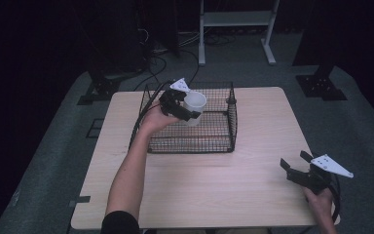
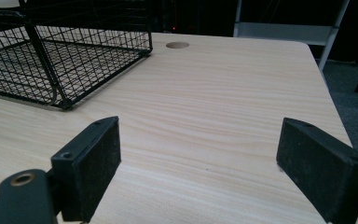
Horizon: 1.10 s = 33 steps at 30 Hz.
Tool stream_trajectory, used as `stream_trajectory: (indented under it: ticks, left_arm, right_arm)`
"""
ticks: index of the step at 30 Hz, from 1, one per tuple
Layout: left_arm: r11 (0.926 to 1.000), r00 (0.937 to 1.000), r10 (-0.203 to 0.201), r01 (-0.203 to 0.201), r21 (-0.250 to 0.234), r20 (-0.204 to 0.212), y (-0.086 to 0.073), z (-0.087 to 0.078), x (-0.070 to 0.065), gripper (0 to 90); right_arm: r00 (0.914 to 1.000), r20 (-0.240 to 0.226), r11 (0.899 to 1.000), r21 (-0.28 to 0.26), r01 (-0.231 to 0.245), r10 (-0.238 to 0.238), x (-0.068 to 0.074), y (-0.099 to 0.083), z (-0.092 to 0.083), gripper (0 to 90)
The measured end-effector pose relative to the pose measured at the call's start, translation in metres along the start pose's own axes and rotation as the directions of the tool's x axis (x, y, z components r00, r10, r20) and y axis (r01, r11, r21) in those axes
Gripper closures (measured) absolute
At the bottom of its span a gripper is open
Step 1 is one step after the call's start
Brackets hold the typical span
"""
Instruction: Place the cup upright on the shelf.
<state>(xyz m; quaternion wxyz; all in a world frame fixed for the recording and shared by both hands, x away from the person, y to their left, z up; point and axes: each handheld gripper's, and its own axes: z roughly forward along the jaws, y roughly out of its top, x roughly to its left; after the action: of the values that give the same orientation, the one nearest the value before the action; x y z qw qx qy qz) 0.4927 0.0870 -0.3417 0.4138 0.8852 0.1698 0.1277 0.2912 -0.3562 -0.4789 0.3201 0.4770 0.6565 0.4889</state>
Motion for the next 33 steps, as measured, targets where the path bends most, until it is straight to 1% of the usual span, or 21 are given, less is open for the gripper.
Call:
stream_trajectory:
  ticks: [9,14,18,21,23,25,26,33]
  left_arm:
    - [1.0000,1.0000,0.008,-0.008,0.005,0.001,-0.001,0.011,0.001,21.4]
    - [1.0000,1.0000,-0.007,0.007,0.007,0.004,-0.002,0.015,0.003,21.4]
    - [0.9997,0.9999,-0.014,0.014,0.023,0.009,-0.005,0.019,0.005,21.4]
    - [0.9995,0.9997,-0.019,0.019,0.024,0.011,-0.006,0.022,0.006,21.4]
    - [0.9994,0.9996,-0.026,0.025,0.023,0.014,-0.008,0.026,0.006,21.4]
    - [0.9993,0.9996,-0.025,0.024,0.029,0.017,-0.009,0.027,0.006,21.4]
    - [0.9989,0.9993,-0.030,0.029,0.036,0.020,-0.011,0.030,0.006,21.4]
    - [0.9979,0.9985,-0.044,0.042,0.048,0.032,-0.015,0.038,0.007,21.4]
  right_arm:
    - [1.0000,-0.001,1.000,-0.001,-0.001,0.001,0.000,0.000,0.000,12.9]
    - [1.0000,-0.001,1.000,-0.001,-0.001,0.001,0.000,0.000,0.000,12.9]
    - [1.0000,-0.001,1.000,-0.001,-0.002,0.002,0.000,0.000,0.000,12.9]
    - [1.0000,-0.001,1.000,-0.001,-0.001,0.001,0.000,0.000,0.000,12.9]
    - [1.0000,-0.002,1.000,-0.001,-0.002,0.002,0.000,0.000,0.000,12.9]
    - [1.0000,-0.002,1.000,-0.001,-0.002,0.002,0.000,0.000,0.000,12.9]
    - [1.0000,-0.003,1.000,-0.001,-0.003,0.003,0.000,0.000,0.000,12.9]
    - [1.0000,-0.003,1.000,-0.002,-0.003,0.003,-0.001,0.000,0.000,12.9]
